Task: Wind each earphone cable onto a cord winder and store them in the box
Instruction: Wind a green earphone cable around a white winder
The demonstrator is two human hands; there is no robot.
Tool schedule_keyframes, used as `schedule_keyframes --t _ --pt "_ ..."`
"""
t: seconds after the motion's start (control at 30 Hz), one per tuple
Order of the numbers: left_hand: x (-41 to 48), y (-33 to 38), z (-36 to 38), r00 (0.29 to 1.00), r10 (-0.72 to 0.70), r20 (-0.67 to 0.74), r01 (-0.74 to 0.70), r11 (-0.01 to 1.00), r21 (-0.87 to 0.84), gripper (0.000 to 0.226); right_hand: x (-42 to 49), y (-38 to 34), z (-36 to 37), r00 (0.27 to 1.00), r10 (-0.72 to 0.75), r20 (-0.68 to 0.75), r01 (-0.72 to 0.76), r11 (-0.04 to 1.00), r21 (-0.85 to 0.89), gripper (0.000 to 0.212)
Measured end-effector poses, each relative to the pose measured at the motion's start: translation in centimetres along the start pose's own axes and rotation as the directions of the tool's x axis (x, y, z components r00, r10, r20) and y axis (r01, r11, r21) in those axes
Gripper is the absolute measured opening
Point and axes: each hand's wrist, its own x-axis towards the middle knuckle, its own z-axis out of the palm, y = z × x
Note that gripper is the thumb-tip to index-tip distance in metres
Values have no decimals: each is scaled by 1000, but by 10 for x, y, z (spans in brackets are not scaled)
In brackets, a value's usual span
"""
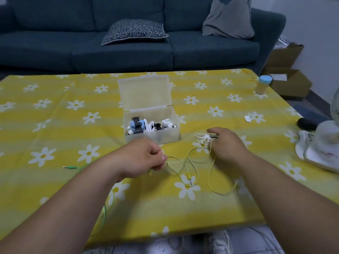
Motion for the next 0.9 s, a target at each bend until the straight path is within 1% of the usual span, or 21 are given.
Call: schedule_keyframes --t 0.07,0.13,0.23,0.3,0.33,0.4,0.47,0.5,0.53,0.57,0.63,0.67,0.7,0.77,0.83,0.9 --pt "-1 3 2 1000 -13 10 12 1000 28 32 2 0 9 999 39 21 -36 992 -119 53" --pt "-3 3 2 1000 -26 9 26 999 41 31 2 -2 14 997 78 -16 -80 980 -184 50" --pt "-6 -1 -3 999 -45 7 44 998 47 25 -2 -10 15 987 92 -133 -115 977 -179 44" --pt "-9 -3 -7 999 -48 -18 48 997 56 16 -5 -20 11 976 69 -205 -101 983 -150 44" --pt "-9 -6 -9 997 -44 -62 47 997 60 14 -8 -26 7 975 38 -217 -68 989 -134 44" --pt "-8 -8 -12 978 -33 -206 39 999 25 12 -15 -44 -4 984 -73 -163 58 994 -96 45" --pt "-8 -9 -15 928 -14 -372 -22 995 -94 8 -29 -64 -17 976 -200 -85 198 980 -29 46" --pt "-10 -8 -18 904 -10 -426 -72 982 -175 7 -39 -76 -23 963 -260 -65 261 965 4 47" --pt "-11 -6 -19 899 -5 -437 -123 956 -265 11 -48 -86 -28 950 -307 -57 309 950 41 46" --pt "-14 -3 -21 914 5 -405 -168 914 -369 18 -59 -96 -32 936 -348 -55 352 933 71 44" --pt "-24 4 -21 954 76 -289 -236 782 -576 29 -80 -111 -38 913 -406 -50 409 902 136 38" --pt "-28 7 -20 957 125 -260 -269 715 -646 32 -89 -118 -40 905 -424 -41 424 890 165 36" --pt "-33 10 -20 951 167 -262 -305 659 -688 32 -95 -123 -40 899 -436 -34 435 882 182 34" --pt "-38 14 -19 928 190 -320 -368 603 -708 26 -103 -130 -39 900 -434 -44 434 878 203 35" --pt "-41 13 -20 914 157 -375 -391 593 -704 18 -107 -134 -35 907 -418 -57 420 881 219 41" --pt "-42 11 -21 910 113 -399 -383 598 -704 13 -110 -138 -32 904 -424 -55 427 888 173 53"
